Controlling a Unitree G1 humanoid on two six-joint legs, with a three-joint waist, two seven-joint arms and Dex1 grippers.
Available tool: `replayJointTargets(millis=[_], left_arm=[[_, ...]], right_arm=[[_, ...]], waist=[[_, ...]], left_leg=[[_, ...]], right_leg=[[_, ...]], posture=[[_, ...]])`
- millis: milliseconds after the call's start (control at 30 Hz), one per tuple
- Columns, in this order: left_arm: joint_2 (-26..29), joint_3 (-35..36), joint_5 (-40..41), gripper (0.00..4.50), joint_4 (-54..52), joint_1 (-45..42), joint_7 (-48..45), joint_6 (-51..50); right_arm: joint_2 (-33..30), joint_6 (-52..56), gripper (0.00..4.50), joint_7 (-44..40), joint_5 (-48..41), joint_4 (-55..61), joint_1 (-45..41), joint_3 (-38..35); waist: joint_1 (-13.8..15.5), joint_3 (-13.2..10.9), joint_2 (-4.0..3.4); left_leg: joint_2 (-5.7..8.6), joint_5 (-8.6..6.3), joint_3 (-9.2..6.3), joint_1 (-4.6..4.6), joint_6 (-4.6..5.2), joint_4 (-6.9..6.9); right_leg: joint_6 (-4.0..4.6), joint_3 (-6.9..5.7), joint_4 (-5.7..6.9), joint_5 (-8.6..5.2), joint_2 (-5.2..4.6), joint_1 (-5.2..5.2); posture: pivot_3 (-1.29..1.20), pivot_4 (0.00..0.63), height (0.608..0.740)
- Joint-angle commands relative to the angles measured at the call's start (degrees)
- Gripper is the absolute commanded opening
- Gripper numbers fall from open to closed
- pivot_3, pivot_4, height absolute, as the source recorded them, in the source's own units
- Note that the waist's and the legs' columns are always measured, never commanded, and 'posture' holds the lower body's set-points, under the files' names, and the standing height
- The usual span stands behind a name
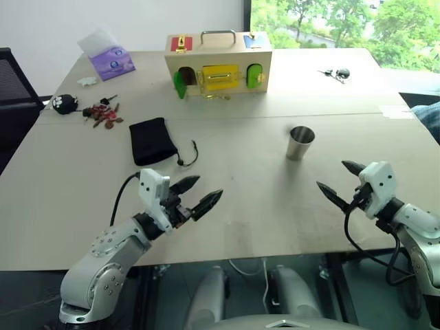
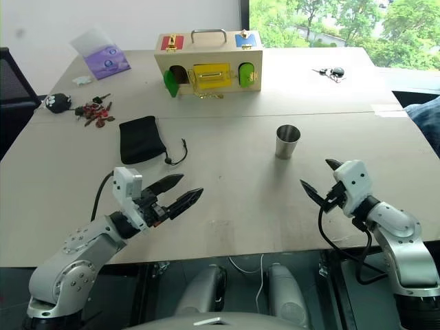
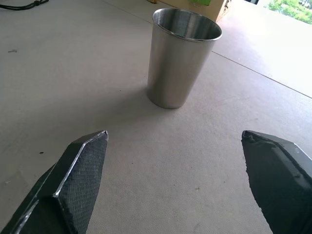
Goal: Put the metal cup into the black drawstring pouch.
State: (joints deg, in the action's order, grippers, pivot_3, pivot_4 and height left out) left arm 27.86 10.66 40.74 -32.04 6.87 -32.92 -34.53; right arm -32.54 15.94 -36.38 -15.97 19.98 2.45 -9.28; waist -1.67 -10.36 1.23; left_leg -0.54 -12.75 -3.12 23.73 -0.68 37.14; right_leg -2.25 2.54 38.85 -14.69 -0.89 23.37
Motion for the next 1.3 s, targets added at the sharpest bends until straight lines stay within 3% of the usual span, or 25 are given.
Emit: replayJointTargets(millis=[33,167,333,500,733,1067,1233,1300], left_arm=[[-0.72,1.64,0.0,4.5,-2.02,-0.92,2.29,1.52],[-0.96,3.15,-2.82,4.5,-1.0,-2.65,6.77,2.1],[-0.48,2.96,-12.17,4.5,1.37,-5.55,14.63,3.07],[9.62,-7.19,-34.24,4.5,3.18,-9.79,23.94,-2.51],[16.94,-16.4,-50.96,4.5,7.21,-14.94,24.54,-2.28],[18.25,-22.38,-63.7,4.5,21.04,-23.75,23.75,2.29],[17.22,-22.97,-66.29,4.5,27.6,-27.4,22.83,6.27],[16.89,-22.74,-66.62,3.97,28.81,-27.84,22.1,7.57]], right_arm=[[-0.52,-0.74,4.45,-1.3,-2.48,3.05,-1.54,-1.08],[-1.08,1.16,4.45,-3.89,-7.31,9.13,-2.52,-0.47],[-1.66,0.84,4.45,-7.45,-11.0,14.82,-3.54,1.67],[-3.76,1.97,4.45,-12.13,-14.56,17.36,-3.8,4.67],[-3.64,-0.71,4.45,-12.86,-11.81,15.82,-2.79,6.89],[-2.41,-3.29,4.45,-11.35,-8.38,15.19,-1.53,8.82],[-2.2,-4.04,4.45,-10.71,-7.67,15.19,-0.57,8.42],[-2.11,-4.17,4.5,-10.29,-7.32,15.26,-0.28,8.4]], waist=[[0.0,0.0,0.0],[-0.01,0.0,-0.01],[0.16,0.0,0.0],[0.72,0.01,0.03],[0.9,0.0,0.02],[0.96,0.0,0.03],[0.94,0.0,0.03],[0.92,0.0,0.03]], left_leg=[[0.0,0.0,0.0,0.0,0.0,0.0],[-0.02,0.0,-0.01,-0.01,0.0,0.01],[0.02,0.0,-0.04,0.01,0.0,0.01],[0.07,0.0,-0.09,0.01,0.0,0.02],[0.07,0.0,-0.1,0.02,0.0,0.01],[0.04,0.0,-0.12,0.04,0.0,0.0],[0.1,0.0,-0.12,0.06,0.0,0.01],[0.1,0.0,-0.11,0.05,0.0,0.0]], right_leg=[[0.0,0.0,0.0,0.0,0.0,0.0],[-0.01,0.0,0.02,0.0,0.01,0.0],[-0.01,-0.03,0.0,0.01,0.03,0.0],[-0.02,-0.05,0.01,0.01,0.05,-0.01],[-0.01,-0.08,-0.01,0.01,0.0,-0.01],[0.1,-0.13,0.0,0.08,-0.03,0.0],[0.1,-0.15,-0.01,0.09,-0.04,0.0],[0.12,-0.15,-0.01,0.1,-0.05,0.0]], posture=[[0.0,0.15,0.74],[0.0,0.15,0.74],[0.0,0.15,0.74],[0.0,0.15,0.74],[0.0,0.15,0.74],[0.0,0.15,0.74],[0.0,0.15,0.74],[0.0,0.15,0.74]])
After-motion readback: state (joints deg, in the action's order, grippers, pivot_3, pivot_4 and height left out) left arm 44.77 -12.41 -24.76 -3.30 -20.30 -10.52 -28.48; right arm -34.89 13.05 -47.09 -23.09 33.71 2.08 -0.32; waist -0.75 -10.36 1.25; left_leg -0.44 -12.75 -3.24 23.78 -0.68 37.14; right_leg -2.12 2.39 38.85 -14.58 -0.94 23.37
